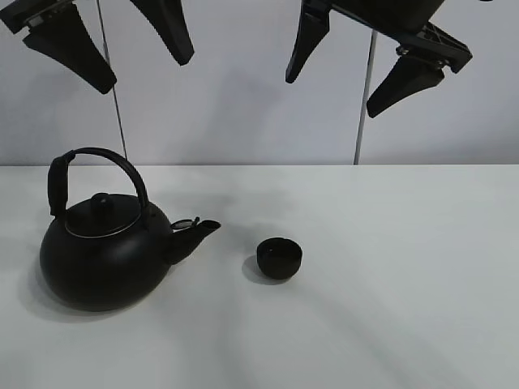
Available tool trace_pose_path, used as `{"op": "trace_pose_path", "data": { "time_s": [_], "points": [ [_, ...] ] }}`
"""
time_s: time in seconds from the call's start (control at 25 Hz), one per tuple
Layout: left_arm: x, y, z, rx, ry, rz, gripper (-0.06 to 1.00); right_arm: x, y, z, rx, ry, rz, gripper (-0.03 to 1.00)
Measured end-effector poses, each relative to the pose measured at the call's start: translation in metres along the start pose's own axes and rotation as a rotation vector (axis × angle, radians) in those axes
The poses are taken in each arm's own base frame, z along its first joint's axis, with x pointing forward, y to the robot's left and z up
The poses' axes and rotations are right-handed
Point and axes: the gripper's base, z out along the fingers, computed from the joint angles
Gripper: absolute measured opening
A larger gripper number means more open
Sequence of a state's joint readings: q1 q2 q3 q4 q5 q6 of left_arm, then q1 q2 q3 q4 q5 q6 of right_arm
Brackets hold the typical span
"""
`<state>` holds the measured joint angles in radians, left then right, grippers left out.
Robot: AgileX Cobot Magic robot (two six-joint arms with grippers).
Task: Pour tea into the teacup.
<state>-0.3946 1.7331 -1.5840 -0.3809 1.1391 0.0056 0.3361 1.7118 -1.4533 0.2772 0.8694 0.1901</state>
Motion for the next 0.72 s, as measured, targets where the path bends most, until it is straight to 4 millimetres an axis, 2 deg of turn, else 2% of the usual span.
{"op": "trace_pose_path", "data": {
  "time_s": [0.52,0.72],
  "points": [
    [0.003,0.004,0.001,-0.04,0.032,0.019,0.61,0.0,0.0,0.0,0.0,0.0,0.0,0.63],
    [0.014,0.012,0.014,-0.06,0.091,0.005,0.61,0.0,0.0,0.0,0.0,0.0,0.0,0.63]
  ]
}}
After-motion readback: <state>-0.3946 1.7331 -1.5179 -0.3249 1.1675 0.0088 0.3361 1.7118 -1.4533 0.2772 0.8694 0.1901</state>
